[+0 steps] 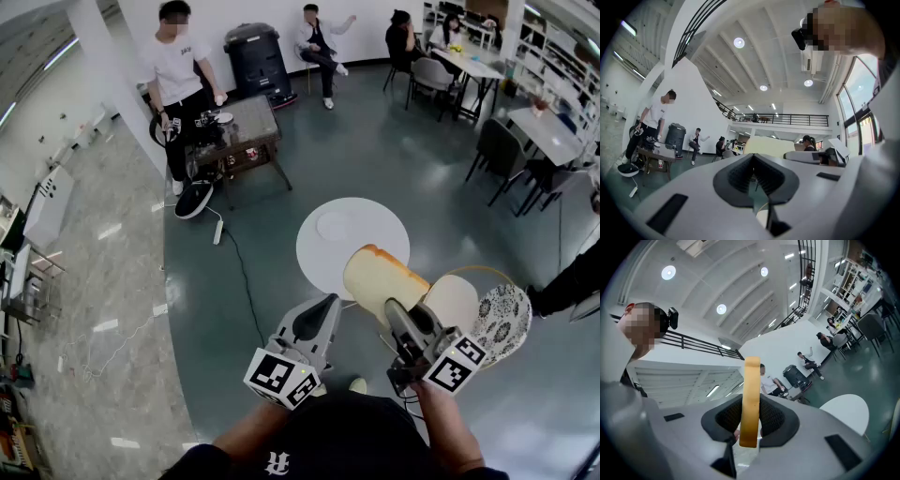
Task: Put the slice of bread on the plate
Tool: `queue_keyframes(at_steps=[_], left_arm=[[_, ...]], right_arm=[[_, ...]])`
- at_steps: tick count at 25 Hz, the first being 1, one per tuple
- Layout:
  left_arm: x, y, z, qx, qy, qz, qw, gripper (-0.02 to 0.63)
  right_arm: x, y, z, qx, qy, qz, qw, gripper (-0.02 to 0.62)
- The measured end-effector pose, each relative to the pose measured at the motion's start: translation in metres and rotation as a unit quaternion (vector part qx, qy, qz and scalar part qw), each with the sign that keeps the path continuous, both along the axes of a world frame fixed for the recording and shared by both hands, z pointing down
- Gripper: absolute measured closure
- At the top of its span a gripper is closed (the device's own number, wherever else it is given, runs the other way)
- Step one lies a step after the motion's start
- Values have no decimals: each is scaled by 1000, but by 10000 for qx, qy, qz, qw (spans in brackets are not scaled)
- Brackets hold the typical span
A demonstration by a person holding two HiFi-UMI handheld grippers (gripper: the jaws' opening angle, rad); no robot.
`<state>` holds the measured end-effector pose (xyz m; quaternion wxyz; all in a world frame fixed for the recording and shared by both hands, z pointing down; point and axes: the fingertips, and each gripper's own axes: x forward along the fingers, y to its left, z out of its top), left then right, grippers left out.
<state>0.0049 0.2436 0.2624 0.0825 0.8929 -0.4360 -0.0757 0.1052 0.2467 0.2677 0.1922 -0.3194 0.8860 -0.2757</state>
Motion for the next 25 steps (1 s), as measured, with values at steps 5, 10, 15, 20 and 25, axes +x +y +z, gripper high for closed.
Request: queue_keyframes(at_steps=[5,10,15,20,25], left_arm=[[1,-2,3,-2,2,-1,10000,600],[-1,-4,0,23,10,-29,10000,600],[-1,-4,2,-16,4,-41,10000,598],[-3,-7,1,-25,-31,-63,10000,600],[-9,-7,5,-21,-34,-76,10000,600]], right_arm=[[1,-1,3,-9,3,-4,10000,506],[-1,-3,-1,28,-5,-53,10000,506],[-4,-2,-1,-29,-55,-154,9999,506],[-5,-6,-2,-63,-88,-121,9999,506],[-10,-5,0,-39,-10,-109,9999,506]])
